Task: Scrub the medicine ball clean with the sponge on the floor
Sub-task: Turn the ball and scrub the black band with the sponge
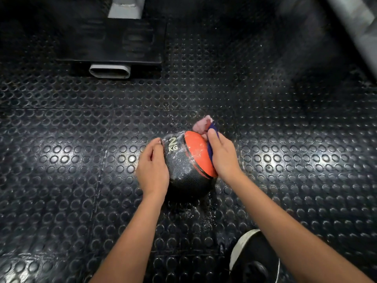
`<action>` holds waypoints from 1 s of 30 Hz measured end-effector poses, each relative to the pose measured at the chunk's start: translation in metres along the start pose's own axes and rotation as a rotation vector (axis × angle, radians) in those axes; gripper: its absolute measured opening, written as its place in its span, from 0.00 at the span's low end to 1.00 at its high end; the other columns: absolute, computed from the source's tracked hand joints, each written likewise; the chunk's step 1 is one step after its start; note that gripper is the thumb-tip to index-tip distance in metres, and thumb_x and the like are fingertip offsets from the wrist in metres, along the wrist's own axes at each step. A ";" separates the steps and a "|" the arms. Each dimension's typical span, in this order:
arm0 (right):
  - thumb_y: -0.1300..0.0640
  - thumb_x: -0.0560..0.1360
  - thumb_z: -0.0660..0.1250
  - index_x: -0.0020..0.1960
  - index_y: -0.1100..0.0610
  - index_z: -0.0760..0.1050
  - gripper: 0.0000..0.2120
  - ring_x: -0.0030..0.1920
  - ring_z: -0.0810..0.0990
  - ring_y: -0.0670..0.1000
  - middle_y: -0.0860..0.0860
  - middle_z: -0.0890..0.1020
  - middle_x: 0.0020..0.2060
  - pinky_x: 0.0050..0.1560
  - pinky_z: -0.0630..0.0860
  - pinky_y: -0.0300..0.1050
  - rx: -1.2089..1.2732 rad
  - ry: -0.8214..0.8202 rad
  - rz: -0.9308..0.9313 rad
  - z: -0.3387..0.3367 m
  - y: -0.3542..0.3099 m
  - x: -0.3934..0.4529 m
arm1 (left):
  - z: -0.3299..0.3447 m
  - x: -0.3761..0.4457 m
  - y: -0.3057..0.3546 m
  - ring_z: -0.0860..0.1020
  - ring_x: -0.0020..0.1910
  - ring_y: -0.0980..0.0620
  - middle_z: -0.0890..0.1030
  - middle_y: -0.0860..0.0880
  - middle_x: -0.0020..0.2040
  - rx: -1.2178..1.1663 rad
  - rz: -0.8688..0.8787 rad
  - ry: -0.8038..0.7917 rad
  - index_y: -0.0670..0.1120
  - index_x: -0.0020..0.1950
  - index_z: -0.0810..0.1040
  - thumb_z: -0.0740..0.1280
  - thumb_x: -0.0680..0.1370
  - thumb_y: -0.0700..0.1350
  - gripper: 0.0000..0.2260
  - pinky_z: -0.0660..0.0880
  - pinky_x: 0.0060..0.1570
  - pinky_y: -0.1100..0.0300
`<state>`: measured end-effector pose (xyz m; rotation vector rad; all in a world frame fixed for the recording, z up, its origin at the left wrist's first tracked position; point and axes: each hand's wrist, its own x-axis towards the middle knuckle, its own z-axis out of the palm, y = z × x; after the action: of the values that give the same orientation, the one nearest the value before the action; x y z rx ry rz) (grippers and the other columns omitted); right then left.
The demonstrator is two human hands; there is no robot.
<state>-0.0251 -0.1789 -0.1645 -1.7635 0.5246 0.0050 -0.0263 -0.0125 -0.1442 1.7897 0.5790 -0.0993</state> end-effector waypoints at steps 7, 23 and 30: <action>0.44 0.87 0.55 0.44 0.52 0.82 0.23 0.34 0.78 0.51 0.46 0.81 0.26 0.37 0.73 0.46 0.124 -0.128 0.414 -0.020 0.009 0.007 | 0.006 0.008 0.002 0.76 0.60 0.64 0.81 0.66 0.61 0.047 0.071 -0.070 0.59 0.66 0.83 0.63 0.85 0.53 0.13 0.66 0.54 0.70; 0.42 0.85 0.58 0.54 0.51 0.86 0.21 0.53 0.86 0.51 0.46 0.89 0.48 0.61 0.77 0.49 0.102 -0.109 0.135 -0.014 -0.009 0.005 | -0.006 0.023 -0.005 0.76 0.65 0.63 0.81 0.64 0.64 0.036 0.116 -0.190 0.56 0.68 0.83 0.63 0.86 0.52 0.14 0.70 0.70 0.59; 0.46 0.86 0.59 0.46 0.46 0.82 0.17 0.35 0.76 0.41 0.41 0.80 0.35 0.41 0.72 0.36 -0.101 -0.094 -0.077 -0.007 -0.012 -0.002 | -0.006 0.021 -0.010 0.76 0.66 0.64 0.81 0.64 0.65 0.045 0.156 -0.200 0.57 0.68 0.83 0.63 0.85 0.53 0.14 0.69 0.68 0.61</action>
<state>-0.0244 -0.1829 -0.1512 -1.8711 0.3937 0.0605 -0.0142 0.0022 -0.1590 1.8359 0.2959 -0.1825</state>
